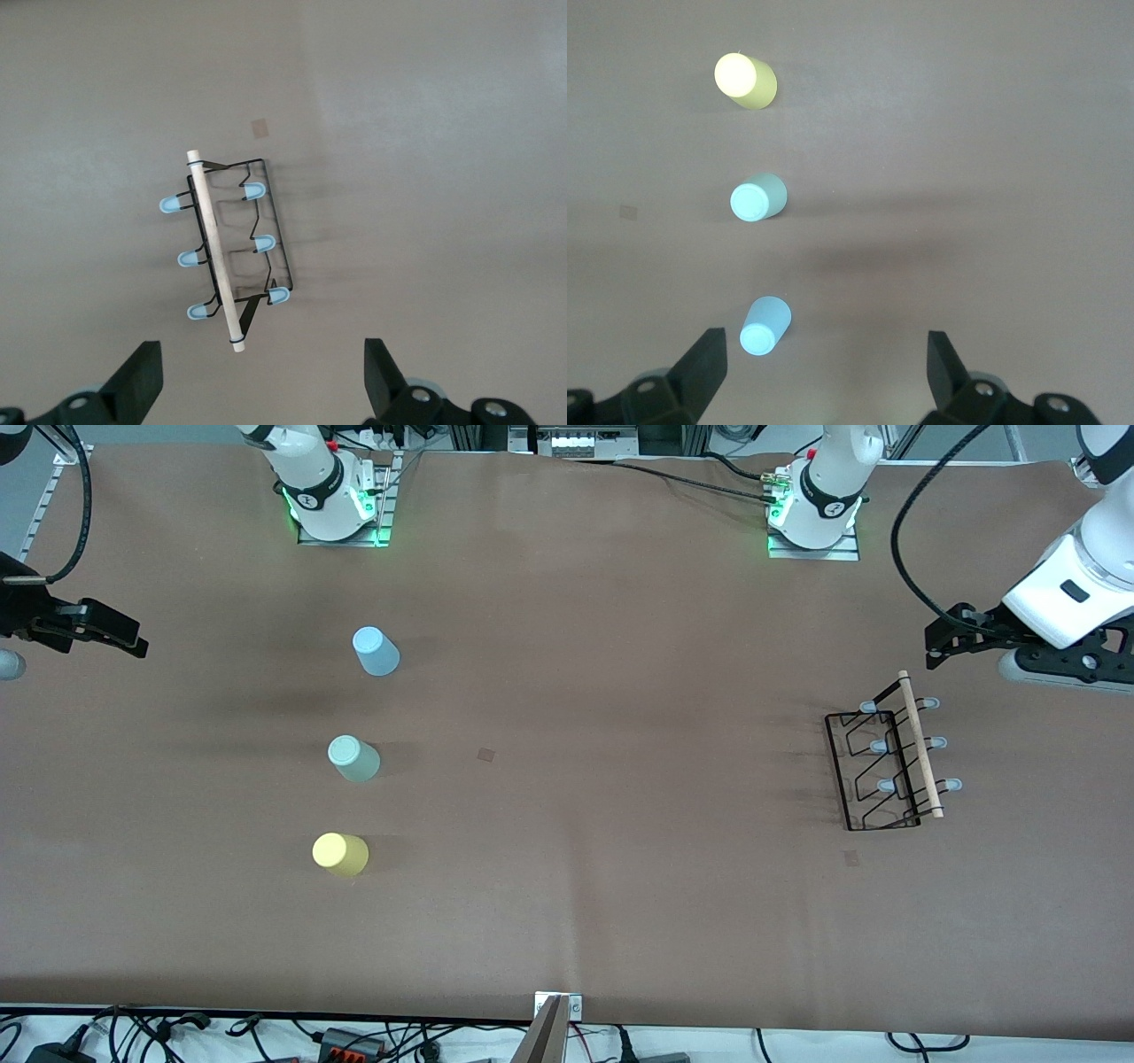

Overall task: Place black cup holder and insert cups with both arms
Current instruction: 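Reach the right gripper to the teal cup while the left gripper reaches the rack handle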

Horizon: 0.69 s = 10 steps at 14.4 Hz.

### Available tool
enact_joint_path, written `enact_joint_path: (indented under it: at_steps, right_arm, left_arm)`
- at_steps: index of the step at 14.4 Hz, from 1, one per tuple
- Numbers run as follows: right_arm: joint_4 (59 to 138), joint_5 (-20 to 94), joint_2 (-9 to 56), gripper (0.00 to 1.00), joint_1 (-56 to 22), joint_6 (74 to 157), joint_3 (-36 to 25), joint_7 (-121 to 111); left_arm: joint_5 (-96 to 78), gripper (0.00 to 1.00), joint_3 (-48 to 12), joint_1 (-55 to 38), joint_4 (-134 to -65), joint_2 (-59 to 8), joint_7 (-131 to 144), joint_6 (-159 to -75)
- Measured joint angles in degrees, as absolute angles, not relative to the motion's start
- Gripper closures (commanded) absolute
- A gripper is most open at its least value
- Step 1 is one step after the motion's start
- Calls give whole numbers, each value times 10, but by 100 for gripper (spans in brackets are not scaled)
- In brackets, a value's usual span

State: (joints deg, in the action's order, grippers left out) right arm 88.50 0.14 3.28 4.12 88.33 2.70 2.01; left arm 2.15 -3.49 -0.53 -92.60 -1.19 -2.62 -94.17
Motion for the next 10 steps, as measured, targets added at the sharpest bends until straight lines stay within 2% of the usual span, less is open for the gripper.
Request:
enact_joint_path:
  at_steps: [10]
  right_arm:
    - [916, 2, 36, 0, 37, 884, 27, 20]
  left_arm:
    - [21, 0, -35, 2, -930, -13, -15, -941]
